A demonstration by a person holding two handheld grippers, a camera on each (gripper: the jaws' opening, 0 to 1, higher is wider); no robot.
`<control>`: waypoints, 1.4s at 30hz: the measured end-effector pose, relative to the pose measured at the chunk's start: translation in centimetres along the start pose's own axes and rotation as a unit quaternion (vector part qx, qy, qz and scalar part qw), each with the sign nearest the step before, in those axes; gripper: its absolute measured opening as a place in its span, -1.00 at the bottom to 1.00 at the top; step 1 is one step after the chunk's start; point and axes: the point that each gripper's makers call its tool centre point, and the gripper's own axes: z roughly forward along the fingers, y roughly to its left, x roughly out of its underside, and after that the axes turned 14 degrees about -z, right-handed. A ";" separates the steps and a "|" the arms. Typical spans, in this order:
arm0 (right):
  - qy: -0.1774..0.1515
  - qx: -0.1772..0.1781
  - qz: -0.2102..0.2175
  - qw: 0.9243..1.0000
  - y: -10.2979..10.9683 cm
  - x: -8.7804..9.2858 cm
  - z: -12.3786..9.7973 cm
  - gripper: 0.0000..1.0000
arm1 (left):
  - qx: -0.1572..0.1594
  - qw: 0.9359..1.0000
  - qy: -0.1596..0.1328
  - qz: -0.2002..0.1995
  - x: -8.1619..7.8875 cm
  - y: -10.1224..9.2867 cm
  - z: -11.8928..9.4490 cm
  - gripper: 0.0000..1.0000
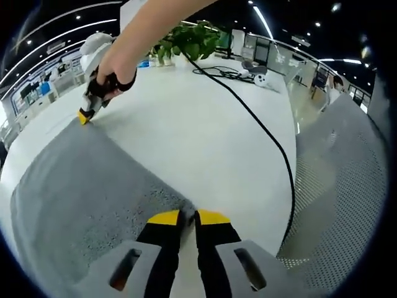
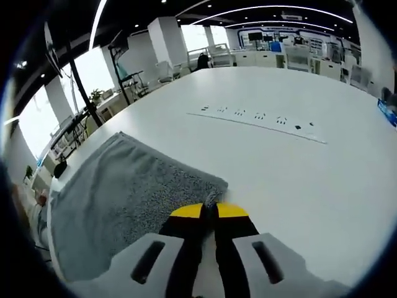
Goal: Fold the towel on the table until its edges align and the towel forms a compact rectangular stack.
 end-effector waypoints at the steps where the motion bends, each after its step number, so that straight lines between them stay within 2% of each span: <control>1: 0.003 0.000 0.000 1.000 0.1 -0.2 0.2 -0.94 | 0.000 1.000 0.000 0.001 0.0 0.1 0.0 -0.86; 7: 0.007 0.000 -0.009 1.000 -0.1 -0.1 -0.3 -0.97 | 0.009 1.000 -0.001 0.000 -0.2 0.2 -0.3 -0.95; 8: 0.005 -0.001 -0.007 1.000 -0.1 -0.1 -0.5 -0.97 | 0.014 1.000 -0.005 -0.023 -0.2 0.2 -0.3 -0.96; 10: 0.002 0.003 0.006 1.000 -0.2 -0.4 -0.9 -0.97 | 0.020 0.999 -0.010 -0.034 -0.2 0.2 -0.5 -0.96; 13: -0.003 0.003 0.000 1.000 -0.1 -0.7 -1.1 -0.98 | 0.029 0.998 -0.025 -0.045 -0.7 0.0 -0.9 -0.96; 17: 0.004 0.012 0.012 1.000 -0.5 -1.2 -2.2 -0.98 | 0.056 0.993 -0.066 -0.079 -2.4 -0.7 -1.7 -0.96; 19: 0.003 0.016 0.013 1.000 -0.4 -1.8 -3.5 -0.98 | 0.060 0.992 -0.075 -0.079 -3.0 -0.9 -2.0 -0.96; 21: 0.003 0.021 0.012 1.000 -0.6 -1.7 -3.6 -0.98 | 0.064 0.992 -0.082 -0.074 -3.7 -1.1 -2.4 -0.96; 25: -0.010 0.032 0.033 0.999 -1.0 -2.8 -5.3 -0.99 | 0.075 0.987 -0.116 -0.077 -6.1 -1.9 -3.4 -0.96; 28: -0.013 0.042 0.019 0.999 -1.3 -3.6 -6.7 -0.99 | 0.083 0.986 -0.128 -0.062 -7.3 -2.7 -4.1 -0.96; 31: -0.015 0.050 0.026 0.998 -1.9 -3.8 -7.7 -0.99 | 0.092 0.986 -0.134 -0.038 -8.2 -3.8 -4.6 -0.96; 35: -0.015 0.058 0.026 0.998 -2.1 -3.9 -9.3 -0.99 | 0.102 0.983 -0.146 -0.040 -9.0 -4.8 -4.9 -0.96; 39: -0.016 0.071 0.032 0.997 -2.6 -4.0 -11.0 -0.99 | 0.117 0.976 -0.173 -0.066 -10.6 -5.9 -5.7 -0.96; 42: -0.028 0.075 0.043 0.996 -3.4 -4.0 -11.0 -0.99 | 0.127 0.972 -0.188 -0.065 -11.6 -6.6 -6.2 -0.96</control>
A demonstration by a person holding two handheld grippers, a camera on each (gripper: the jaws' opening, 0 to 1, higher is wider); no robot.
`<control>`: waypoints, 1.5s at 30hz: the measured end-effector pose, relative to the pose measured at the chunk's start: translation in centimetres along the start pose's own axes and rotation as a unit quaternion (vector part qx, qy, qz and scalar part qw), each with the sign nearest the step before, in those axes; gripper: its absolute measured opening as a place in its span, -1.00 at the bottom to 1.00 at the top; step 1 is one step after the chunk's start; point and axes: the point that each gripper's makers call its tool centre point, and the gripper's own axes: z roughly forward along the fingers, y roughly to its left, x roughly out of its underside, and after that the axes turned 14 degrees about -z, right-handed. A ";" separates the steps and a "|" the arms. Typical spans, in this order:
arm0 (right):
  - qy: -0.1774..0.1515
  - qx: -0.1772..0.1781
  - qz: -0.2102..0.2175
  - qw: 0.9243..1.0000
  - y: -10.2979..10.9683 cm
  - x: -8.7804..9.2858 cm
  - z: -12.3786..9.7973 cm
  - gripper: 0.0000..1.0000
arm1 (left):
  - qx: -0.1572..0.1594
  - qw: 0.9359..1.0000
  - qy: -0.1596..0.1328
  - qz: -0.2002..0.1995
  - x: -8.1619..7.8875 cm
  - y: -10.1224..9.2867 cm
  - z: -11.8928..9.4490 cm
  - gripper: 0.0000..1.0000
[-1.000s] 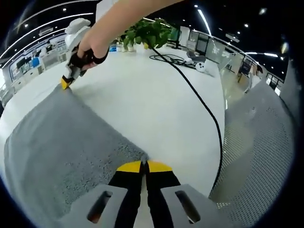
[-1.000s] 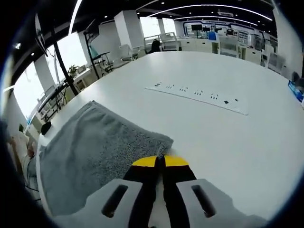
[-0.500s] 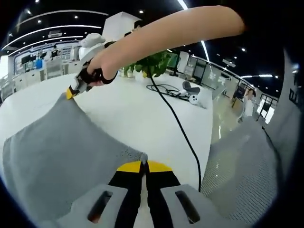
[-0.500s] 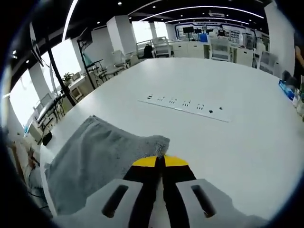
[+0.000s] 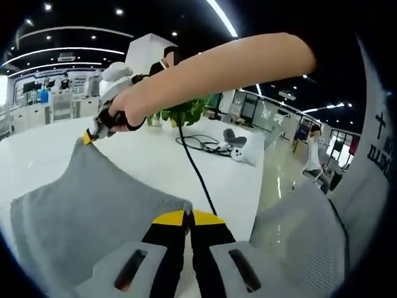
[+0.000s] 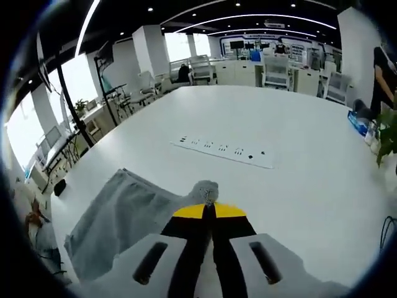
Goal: Fold the towel on the table until its edges align and the towel forms a compact rectangular stack.
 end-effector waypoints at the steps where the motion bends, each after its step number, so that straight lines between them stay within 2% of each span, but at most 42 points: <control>1: -0.003 0.002 0.001 1.000 -0.2 -0.1 -0.2 -0.99 | 0.002 1.000 -0.004 0.000 -0.2 -0.2 0.0 -0.96; 5: -0.001 0.015 -0.003 1.000 -1.6 -0.6 -1.4 -0.99 | 0.016 1.000 -0.009 0.003 -0.6 -1.2 0.1 -0.96; 9: 0.000 0.027 0.001 1.000 -2.2 -0.1 -2.4 -0.99 | 0.023 1.000 -0.017 0.004 -0.9 -1.8 0.0 -0.96; 12: -0.004 0.032 0.012 0.999 -2.1 -0.2 -3.6 -0.99 | 0.027 0.999 -0.025 -0.003 -1.3 -2.1 -0.2 -0.96; 17: -0.008 0.035 0.018 0.999 -2.0 -0.1 -3.8 -0.99 | 0.026 0.999 -0.034 -0.010 -1.6 -2.3 -0.8 -0.96; 19: -0.012 0.027 0.004 1.000 -1.1 -0.6 -4.0 -0.99 | 0.021 0.999 -0.037 -0.017 -1.5 -2.0 -1.2 -0.96; 21: -0.003 0.023 -0.037 0.999 -0.8 -1.0 -3.7 -0.99 | 0.013 0.999 -0.039 -0.028 -1.2 -1.4 -1.7 -0.96; 25: -0.011 0.018 -0.031 0.999 -0.3 -2.1 -2.9 -0.99 | -0.003 0.997 -0.052 -0.057 -0.7 -0.4 -3.0 -0.96; 28: -0.010 0.017 -0.034 0.999 0.3 -2.4 -2.8 -0.99 | -0.016 0.996 -0.059 -0.061 -0.7 0.1 -3.9 -0.96; 31: -0.012 0.012 -0.028 0.999 1.0 -2.8 -2.3 -0.99 | -0.046 0.993 -0.061 -0.087 -0.4 1.5 -5.3 -0.96; 38: -0.017 -0.006 -0.031 0.999 3.0 -4.1 -1.0 -0.99 | -0.087 0.989 -0.070 -0.096 0.2 4.2 -8.2 -0.95; 45: -0.020 -0.024 -0.037 0.999 5.2 -5.2 0.1 -0.99 | -0.109 0.987 -0.067 -0.101 0.9 5.4 -9.8 -0.95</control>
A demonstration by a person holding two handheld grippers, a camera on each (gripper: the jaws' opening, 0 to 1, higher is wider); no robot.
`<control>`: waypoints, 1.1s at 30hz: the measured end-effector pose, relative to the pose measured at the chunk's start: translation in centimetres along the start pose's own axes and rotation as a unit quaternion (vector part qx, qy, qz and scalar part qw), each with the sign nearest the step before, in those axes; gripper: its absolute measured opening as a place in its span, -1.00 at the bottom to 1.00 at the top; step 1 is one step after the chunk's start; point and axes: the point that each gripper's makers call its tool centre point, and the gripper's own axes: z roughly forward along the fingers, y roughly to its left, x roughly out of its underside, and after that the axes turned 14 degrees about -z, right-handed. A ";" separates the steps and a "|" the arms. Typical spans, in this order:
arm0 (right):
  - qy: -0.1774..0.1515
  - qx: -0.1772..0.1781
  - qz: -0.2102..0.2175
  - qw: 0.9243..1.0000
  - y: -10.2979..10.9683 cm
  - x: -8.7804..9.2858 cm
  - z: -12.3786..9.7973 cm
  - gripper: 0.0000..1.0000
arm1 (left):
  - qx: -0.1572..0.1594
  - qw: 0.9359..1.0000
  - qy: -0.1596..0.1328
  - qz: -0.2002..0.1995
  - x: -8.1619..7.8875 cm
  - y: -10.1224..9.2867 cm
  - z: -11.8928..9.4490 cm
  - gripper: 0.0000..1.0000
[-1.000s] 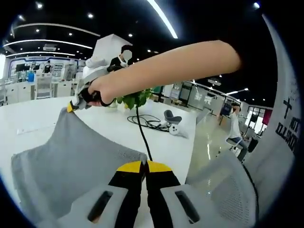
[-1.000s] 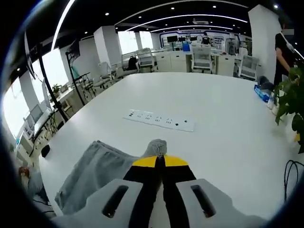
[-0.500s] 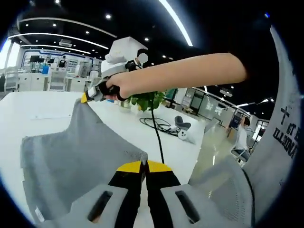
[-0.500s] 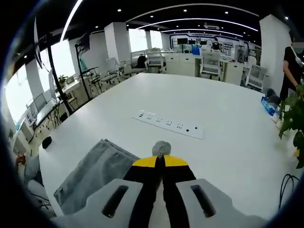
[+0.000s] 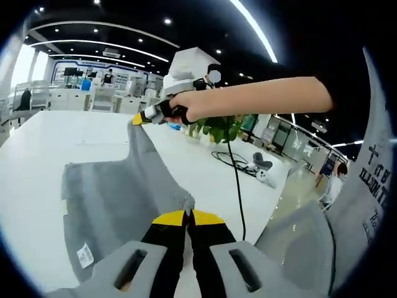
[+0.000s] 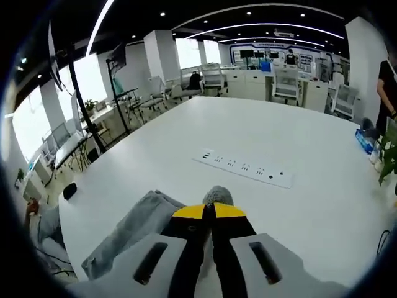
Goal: Fold the towel on the table until its edges align and the towel forms a compact rectangular stack.
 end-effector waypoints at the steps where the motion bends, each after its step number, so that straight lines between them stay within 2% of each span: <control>1: 0.000 -0.003 -0.002 1.000 0.4 -0.1 0.0 -0.99 | -0.002 1.000 0.001 -0.001 0.1 0.2 -0.2 -0.95; 7: -0.002 -0.013 -0.008 1.000 1.8 -0.8 0.7 -0.99 | -0.038 0.999 0.002 -0.021 0.8 2.0 -1.3 -0.95; 14: -0.010 -0.024 -0.014 1.000 4.0 -1.5 1.5 -0.99 | -0.059 0.998 0.002 -0.035 1.4 3.1 -3.1 -0.95; 17: -0.026 -0.036 -0.015 0.999 5.2 -2.3 1.8 -0.99 | -0.068 0.997 -0.011 -0.041 1.0 3.5 -4.1 -0.95; 20: -0.028 -0.042 -0.021 0.999 6.0 -3.0 2.9 -0.99 | -0.075 0.996 -0.018 -0.047 0.8 3.7 -4.8 -0.95; 22: -0.029 -0.045 -0.023 0.998 6.5 -3.0 2.9 -0.99 | -0.091 0.994 -0.021 -0.048 1.0 4.4 -5.2 -0.95; 24: -0.029 -0.048 -0.027 0.998 7.3 -3.4 3.9 -0.99 | -0.100 0.993 -0.019 -0.053 1.4 5.0 -5.5 -0.95; 33: -0.025 -0.059 -0.042 0.997 10.0 -3.0 6.1 -0.99 | -0.130 0.986 -0.026 -0.097 2.9 7.4 -6.8 -0.96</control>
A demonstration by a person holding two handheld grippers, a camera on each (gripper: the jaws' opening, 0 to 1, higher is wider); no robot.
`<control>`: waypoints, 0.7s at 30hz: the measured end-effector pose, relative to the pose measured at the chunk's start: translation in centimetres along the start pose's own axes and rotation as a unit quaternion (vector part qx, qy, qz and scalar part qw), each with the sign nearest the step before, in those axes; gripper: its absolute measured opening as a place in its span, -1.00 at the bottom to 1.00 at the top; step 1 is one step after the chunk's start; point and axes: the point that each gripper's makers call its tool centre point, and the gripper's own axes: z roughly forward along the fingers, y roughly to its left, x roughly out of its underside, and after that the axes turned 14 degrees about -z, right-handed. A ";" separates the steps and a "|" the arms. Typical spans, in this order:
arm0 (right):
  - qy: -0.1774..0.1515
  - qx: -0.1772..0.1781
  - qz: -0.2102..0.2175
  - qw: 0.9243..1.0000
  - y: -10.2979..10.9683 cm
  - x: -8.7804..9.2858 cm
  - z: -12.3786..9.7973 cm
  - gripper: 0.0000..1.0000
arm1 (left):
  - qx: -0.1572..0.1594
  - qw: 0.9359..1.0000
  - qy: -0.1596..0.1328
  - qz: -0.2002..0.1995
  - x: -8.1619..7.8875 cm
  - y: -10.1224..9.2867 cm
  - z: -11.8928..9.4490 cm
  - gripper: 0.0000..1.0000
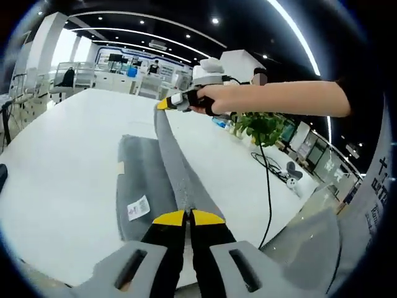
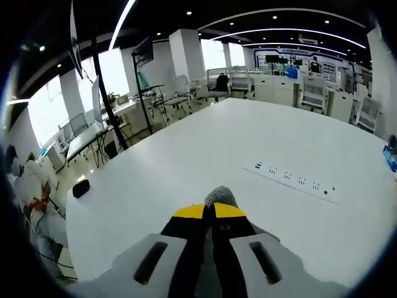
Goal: Fold the towel on the table until its edges align and the towel forms a compact rectangular stack.
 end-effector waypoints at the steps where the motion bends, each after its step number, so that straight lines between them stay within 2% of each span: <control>1: 0.001 -0.003 0.001 1.000 0.2 0.0 0.4 -0.99 | -0.002 1.000 0.001 -0.005 0.3 0.4 0.0 -0.96; 5: 0.007 -0.015 -0.012 1.000 1.4 0.1 1.7 -0.99 | -0.016 1.000 0.010 -0.011 1.1 1.7 0.1 -0.96; 6: 0.009 -0.015 -0.015 1.000 1.3 0.2 2.5 -0.99 | -0.031 0.999 0.015 -0.019 1.6 2.3 0.2 -0.95; 8: 0.010 -0.013 -0.015 1.000 1.7 0.5 2.5 -0.98 | -0.046 0.998 0.014 -0.037 2.0 3.1 0.3 -0.95; 13: 0.020 -0.011 -0.017 1.000 2.1 1.7 4.4 -0.98 | -0.060 0.996 0.012 -0.063 2.8 4.3 0.7 -0.95; 18: 0.023 -0.004 -0.024 0.999 2.5 2.5 5.3 -0.98 | -0.075 0.994 -0.006 -0.075 3.1 5.9 1.0 -0.95; 21: 0.025 0.000 -0.021 0.999 2.6 3.0 6.1 -0.98 | -0.090 0.991 -0.016 -0.098 3.5 6.6 1.1 -0.95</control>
